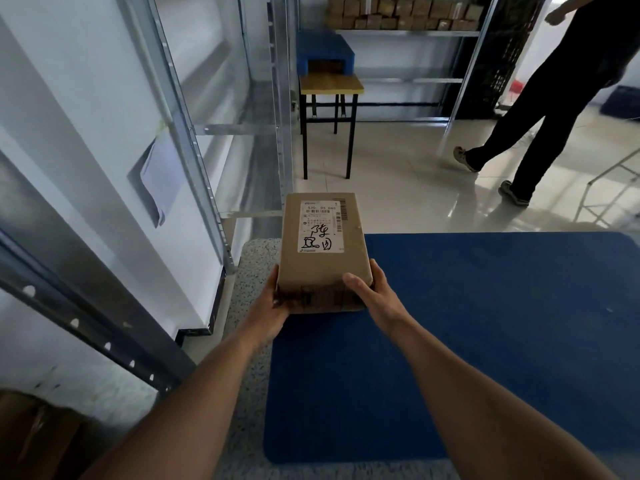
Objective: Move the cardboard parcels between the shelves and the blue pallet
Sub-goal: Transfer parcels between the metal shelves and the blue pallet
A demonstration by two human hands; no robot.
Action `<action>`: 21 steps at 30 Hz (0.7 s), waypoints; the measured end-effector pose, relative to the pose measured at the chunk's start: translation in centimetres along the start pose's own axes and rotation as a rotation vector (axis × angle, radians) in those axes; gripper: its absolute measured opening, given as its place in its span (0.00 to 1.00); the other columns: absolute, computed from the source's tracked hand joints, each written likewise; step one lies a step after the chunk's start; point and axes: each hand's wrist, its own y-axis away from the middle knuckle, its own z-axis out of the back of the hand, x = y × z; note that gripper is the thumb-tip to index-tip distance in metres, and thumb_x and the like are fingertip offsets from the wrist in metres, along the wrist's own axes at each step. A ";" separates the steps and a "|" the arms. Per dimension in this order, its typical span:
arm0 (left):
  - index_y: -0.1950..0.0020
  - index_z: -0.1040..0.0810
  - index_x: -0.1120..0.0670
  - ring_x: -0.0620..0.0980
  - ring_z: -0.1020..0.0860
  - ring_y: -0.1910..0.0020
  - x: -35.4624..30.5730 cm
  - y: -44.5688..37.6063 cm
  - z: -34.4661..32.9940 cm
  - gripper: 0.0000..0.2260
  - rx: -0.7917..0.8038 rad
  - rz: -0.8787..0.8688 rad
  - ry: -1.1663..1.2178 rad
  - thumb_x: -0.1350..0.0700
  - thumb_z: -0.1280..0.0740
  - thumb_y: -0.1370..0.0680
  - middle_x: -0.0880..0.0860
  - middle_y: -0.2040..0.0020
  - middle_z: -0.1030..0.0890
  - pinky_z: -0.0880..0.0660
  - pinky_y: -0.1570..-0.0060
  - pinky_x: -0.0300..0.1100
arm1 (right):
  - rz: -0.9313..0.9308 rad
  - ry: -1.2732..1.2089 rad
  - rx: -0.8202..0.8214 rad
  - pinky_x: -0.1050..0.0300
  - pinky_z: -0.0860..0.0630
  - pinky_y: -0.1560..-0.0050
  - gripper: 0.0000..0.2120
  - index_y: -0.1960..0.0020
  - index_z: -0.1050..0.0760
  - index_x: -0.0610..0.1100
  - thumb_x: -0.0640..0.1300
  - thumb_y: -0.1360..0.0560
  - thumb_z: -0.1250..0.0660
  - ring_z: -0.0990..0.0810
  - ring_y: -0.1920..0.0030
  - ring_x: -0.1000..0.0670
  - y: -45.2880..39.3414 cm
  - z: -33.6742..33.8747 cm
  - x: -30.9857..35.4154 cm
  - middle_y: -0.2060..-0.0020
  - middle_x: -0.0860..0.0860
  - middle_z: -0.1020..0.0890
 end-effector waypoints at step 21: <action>0.26 0.39 0.50 0.53 0.36 0.29 -1.1 19.7 -7.4 0.29 -0.719 0.059 -0.389 0.40 0.40 0.23 0.52 0.26 0.36 0.34 0.34 0.56 | 0.799 0.722 -0.262 0.58 0.29 0.60 0.09 0.49 0.20 0.42 0.44 0.28 0.29 0.22 0.51 0.48 14.4 -0.8 0.1 0.52 0.48 0.20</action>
